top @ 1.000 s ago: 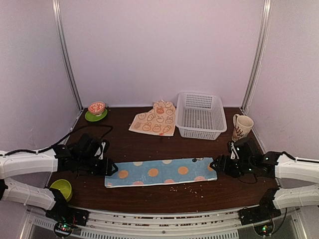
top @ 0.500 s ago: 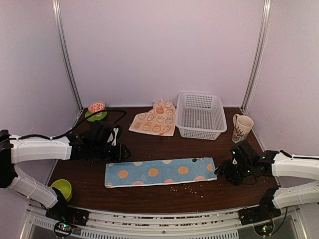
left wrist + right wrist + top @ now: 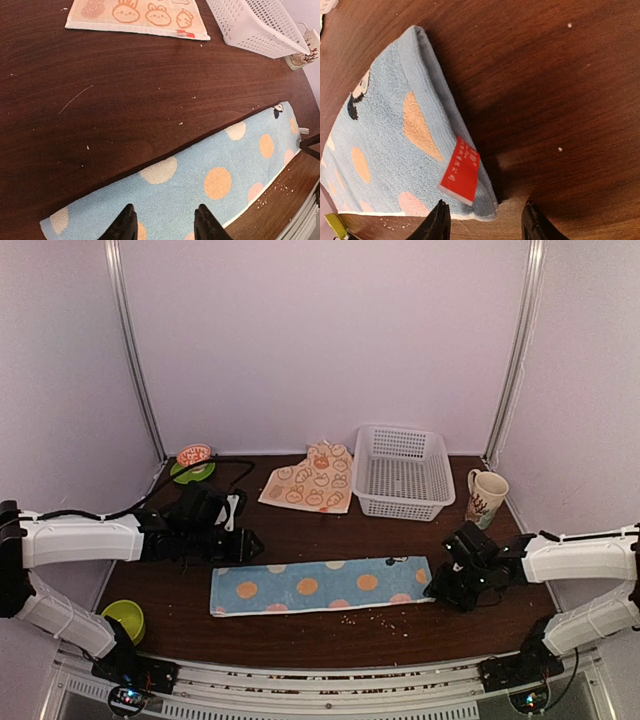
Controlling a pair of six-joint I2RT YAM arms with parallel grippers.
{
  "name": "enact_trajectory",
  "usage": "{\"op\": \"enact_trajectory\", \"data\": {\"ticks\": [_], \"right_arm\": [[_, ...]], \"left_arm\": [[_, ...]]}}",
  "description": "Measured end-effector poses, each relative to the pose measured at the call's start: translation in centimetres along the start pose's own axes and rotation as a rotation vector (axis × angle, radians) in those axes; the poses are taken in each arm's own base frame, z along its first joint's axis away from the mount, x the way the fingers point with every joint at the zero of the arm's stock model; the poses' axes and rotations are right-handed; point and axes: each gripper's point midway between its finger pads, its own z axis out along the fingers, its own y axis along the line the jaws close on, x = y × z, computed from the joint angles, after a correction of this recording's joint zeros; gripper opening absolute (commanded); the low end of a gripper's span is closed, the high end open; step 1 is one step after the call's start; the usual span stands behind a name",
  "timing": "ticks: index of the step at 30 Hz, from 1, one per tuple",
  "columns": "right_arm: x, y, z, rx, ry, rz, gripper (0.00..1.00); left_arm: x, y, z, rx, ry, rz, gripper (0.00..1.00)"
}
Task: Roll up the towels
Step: Smooth out the towel at the center of the board.
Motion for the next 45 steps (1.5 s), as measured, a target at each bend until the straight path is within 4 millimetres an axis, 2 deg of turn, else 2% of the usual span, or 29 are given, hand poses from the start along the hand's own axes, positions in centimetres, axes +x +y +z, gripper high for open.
{"op": "enact_trajectory", "data": {"ticks": [5,12,18,20,24,26,31,33,35,40,45], "right_arm": [[-0.5,0.0,0.5,0.076,0.000,-0.069,0.39],[-1.2,-0.9,0.6,0.151,-0.024,-0.175,0.38],[-1.5,-1.4,0.5,0.169,-0.044,-0.186,0.38],[-1.6,-1.8,0.3,0.180,-0.050,-0.184,0.39],[-1.3,-2.6,-0.9,0.215,-0.058,-0.188,0.50],[-1.3,-1.8,-1.9,0.213,-0.069,-0.203,0.53],[-3.0,4.4,-4.0,0.120,-0.148,-0.245,0.49],[-3.2,5.8,-3.7,0.106,-0.153,-0.263,0.46],[-2.9,6.3,-2.6,0.118,-0.141,-0.285,0.45],[-1.9,5.1,0.1,0.191,-0.086,-0.344,0.43],[-1.9,3.5,0.9,0.227,-0.062,-0.359,0.43]], "left_arm": [[0.2,0.1,0.6,-0.001,0.008,0.000,0.40],[0.7,0.2,1.3,-0.001,0.028,0.000,0.40],[0.8,0.1,1.4,0.002,0.033,0.004,0.40],[0.8,0.1,1.4,0.003,0.034,0.006,0.40],[0.9,0.0,1.4,0.008,0.036,0.011,0.40],[0.9,-0.1,1.4,0.012,0.038,0.013,0.40],[1.0,-0.4,1.4,0.032,0.044,0.014,0.40],[1.0,-0.6,1.4,0.041,0.045,0.015,0.40],[1.0,-0.7,1.4,0.048,0.047,0.015,0.40],[1.0,-1.0,1.3,0.061,0.047,0.016,0.40],[1.1,-1.3,1.4,0.074,0.048,0.012,0.40]]}}
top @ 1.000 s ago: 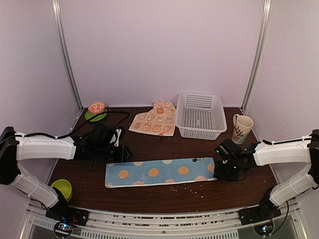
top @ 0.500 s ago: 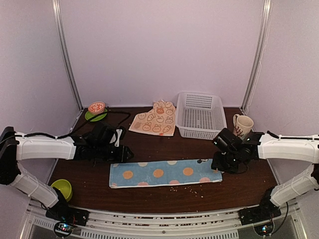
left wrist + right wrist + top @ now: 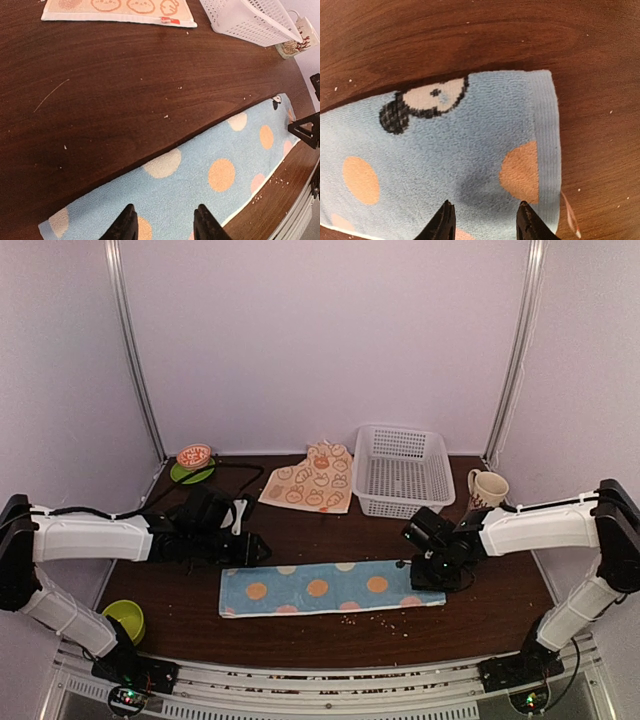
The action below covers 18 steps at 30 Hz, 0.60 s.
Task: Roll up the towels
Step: Smooth out the towel at the center of the board.
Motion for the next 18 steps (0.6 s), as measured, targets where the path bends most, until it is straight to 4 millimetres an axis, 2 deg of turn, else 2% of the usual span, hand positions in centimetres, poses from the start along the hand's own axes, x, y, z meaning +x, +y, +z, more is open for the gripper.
{"op": "enact_trajectory", "data": {"ticks": [6,13,18], "right_arm": [[-0.9,-1.9,1.0,0.043,0.018,0.012,0.44],[-2.9,-4.3,1.5,0.080,0.011,0.052,0.49],[-3.6,-5.0,0.7,0.087,-0.008,0.042,0.50]], "left_arm": [[0.6,0.2,0.3,-0.004,0.018,-0.004,0.40],[0.9,0.4,0.6,-0.008,0.028,-0.006,0.40],[1.2,0.4,0.8,-0.010,0.039,-0.005,0.40]]}}
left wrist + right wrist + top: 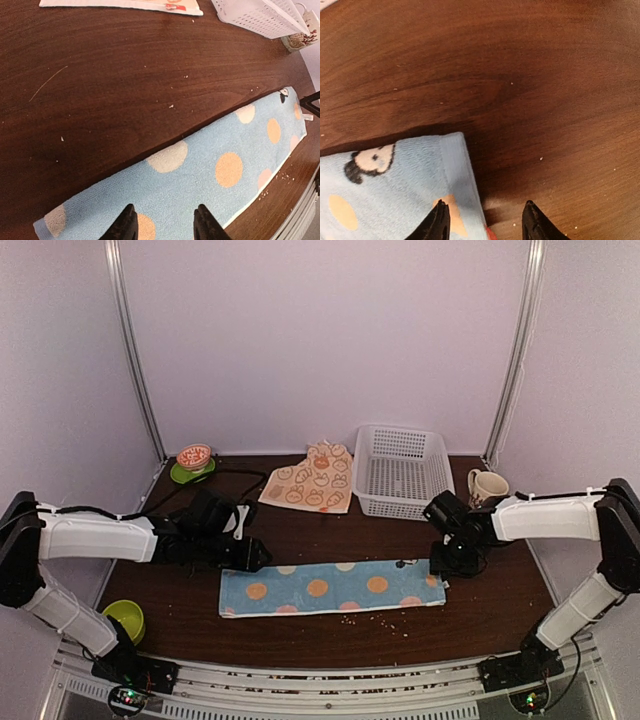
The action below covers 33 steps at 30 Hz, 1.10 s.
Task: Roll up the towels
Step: Smooth out the towel at the center of the board.
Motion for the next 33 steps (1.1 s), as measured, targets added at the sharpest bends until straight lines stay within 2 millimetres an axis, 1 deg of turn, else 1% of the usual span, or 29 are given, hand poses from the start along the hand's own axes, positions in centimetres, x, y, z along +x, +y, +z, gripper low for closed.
{"op": "enact_trajectory", "data": {"ticks": [1,3,6,7,9,10,12,14,16,17,19,22,25,33], "right_arm": [[-0.1,0.1,-0.6,-0.011,-0.013,-0.002,0.51],[-0.4,1.0,-2.4,-0.058,-0.054,-0.010,0.51],[-0.3,4.0,-6.1,-0.170,-0.124,-0.050,0.51],[0.0,5.1,-7.0,-0.203,-0.135,-0.059,0.51],[0.9,6.9,-8.0,-0.253,-0.138,-0.073,0.54],[1.4,7.4,-8.1,-0.265,-0.134,-0.070,0.55],[2.3,7.4,-7.7,-0.281,-0.125,-0.034,0.56],[3.7,5.9,-6.5,-0.264,-0.103,0.020,0.57],[5.1,3.9,-5.2,-0.238,-0.080,0.079,0.57],[5.8,2.9,-4.8,-0.229,-0.070,0.111,0.57],[6.4,1.8,-4.2,-0.223,-0.061,0.168,0.57],[6.6,1.3,-3.7,-0.230,-0.053,0.234,0.56],[6.3,1.0,-3.0,-0.224,-0.047,0.289,0.55],[6.3,0.4,-1.2,-0.187,-0.006,0.346,0.53]], "left_arm": [[0.0,0.0,0.0,0.000,0.000,0.000,0.40],[0.0,0.0,0.0,0.000,0.000,0.000,0.40],[0.0,0.0,0.0,0.000,0.001,0.000,0.40],[0.0,0.0,0.1,-0.001,0.002,0.000,0.40],[0.1,0.1,0.1,-0.002,0.004,0.000,0.39],[0.1,0.1,0.1,-0.002,0.005,-0.001,0.39],[0.2,0.1,0.2,-0.003,0.007,-0.001,0.39],[0.2,0.1,0.2,-0.002,0.007,0.000,0.39],[0.2,0.0,0.2,-0.002,0.007,0.001,0.40],[0.2,0.0,0.2,-0.001,0.007,0.001,0.39],[0.2,0.0,0.2,-0.001,0.006,0.001,0.39],[0.2,-0.1,0.2,0.000,0.008,0.002,0.39],[0.3,-0.1,0.2,0.002,0.009,0.004,0.39],[0.2,-0.3,0.2,0.007,0.006,0.004,0.39]]}}
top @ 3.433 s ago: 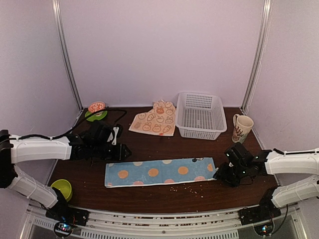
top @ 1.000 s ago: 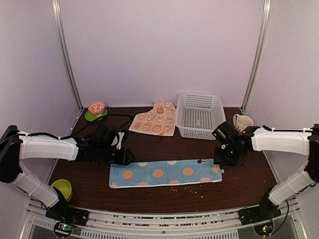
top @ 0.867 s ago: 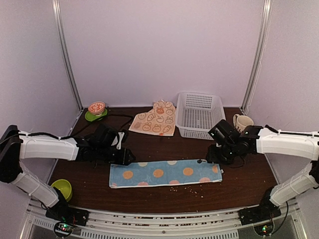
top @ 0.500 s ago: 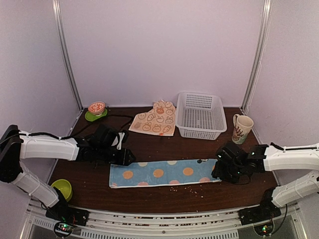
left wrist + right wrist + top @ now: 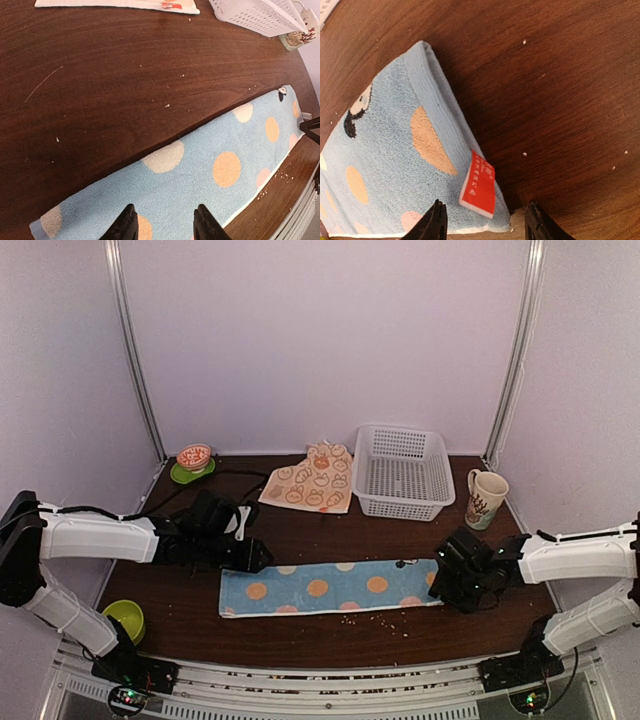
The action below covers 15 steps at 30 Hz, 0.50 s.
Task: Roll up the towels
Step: Smooth out the towel at the center of the board.
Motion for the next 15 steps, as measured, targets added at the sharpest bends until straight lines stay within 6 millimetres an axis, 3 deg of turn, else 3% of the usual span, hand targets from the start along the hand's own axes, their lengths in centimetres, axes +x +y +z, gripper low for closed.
{"op": "enact_trajectory", "data": {"ticks": [15], "right_arm": [[0.19,0.36,0.84,0.030,0.042,-0.017,0.36]], "left_arm": [[-0.43,-0.36,0.00,0.015,-0.017,0.002,0.39]]}}
